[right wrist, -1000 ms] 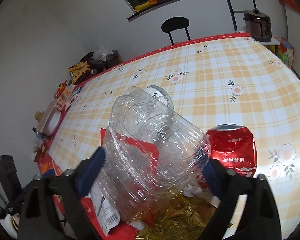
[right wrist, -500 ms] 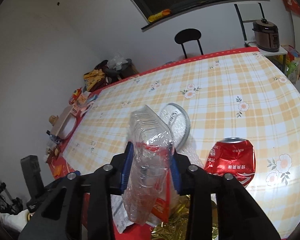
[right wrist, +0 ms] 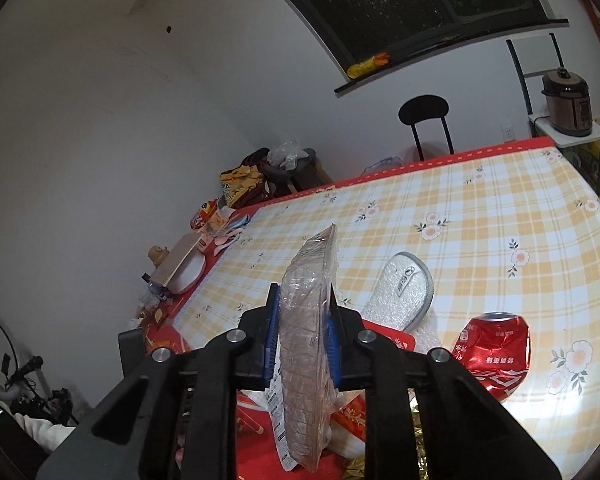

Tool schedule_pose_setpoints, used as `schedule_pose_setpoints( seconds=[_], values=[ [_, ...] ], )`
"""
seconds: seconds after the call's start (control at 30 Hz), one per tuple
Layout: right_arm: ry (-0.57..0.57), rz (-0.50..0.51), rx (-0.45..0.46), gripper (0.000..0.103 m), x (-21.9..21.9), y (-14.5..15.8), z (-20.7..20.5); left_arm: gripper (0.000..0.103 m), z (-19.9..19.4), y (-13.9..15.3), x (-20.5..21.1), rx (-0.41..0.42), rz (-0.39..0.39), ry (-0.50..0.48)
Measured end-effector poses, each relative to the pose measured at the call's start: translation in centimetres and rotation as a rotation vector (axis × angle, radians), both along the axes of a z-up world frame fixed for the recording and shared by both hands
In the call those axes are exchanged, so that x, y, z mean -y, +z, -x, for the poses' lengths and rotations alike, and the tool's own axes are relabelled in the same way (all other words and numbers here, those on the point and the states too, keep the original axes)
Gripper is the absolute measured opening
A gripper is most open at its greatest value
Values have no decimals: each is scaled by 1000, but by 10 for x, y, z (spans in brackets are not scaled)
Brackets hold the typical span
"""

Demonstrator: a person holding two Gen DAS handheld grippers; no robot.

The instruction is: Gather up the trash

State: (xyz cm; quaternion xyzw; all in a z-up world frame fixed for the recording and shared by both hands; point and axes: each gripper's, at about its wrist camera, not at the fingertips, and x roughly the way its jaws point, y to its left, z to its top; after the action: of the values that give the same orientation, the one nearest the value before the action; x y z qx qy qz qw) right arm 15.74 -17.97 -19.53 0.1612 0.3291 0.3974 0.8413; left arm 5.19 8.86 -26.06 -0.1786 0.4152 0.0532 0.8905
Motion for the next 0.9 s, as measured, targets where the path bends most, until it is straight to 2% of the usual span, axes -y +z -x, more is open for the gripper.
schedule_pose_setpoints(
  seconds=[0.3, 0.67, 0.8, 0.9],
  values=[
    [-145, 46, 56, 21, 52, 19, 9, 97, -4, 1, 28, -3, -19, -72],
    [-334, 91, 44, 21, 137, 17, 20, 97, -33, 11, 101, 27, -40, -269],
    [-371, 99, 33, 21, 160, 14, 26, 97, -50, 11, 106, 31, -81, -262],
    [-392, 104, 23, 21, 173, 11, 28, 96, -63, 7, 88, 30, -55, -224]
  ],
)
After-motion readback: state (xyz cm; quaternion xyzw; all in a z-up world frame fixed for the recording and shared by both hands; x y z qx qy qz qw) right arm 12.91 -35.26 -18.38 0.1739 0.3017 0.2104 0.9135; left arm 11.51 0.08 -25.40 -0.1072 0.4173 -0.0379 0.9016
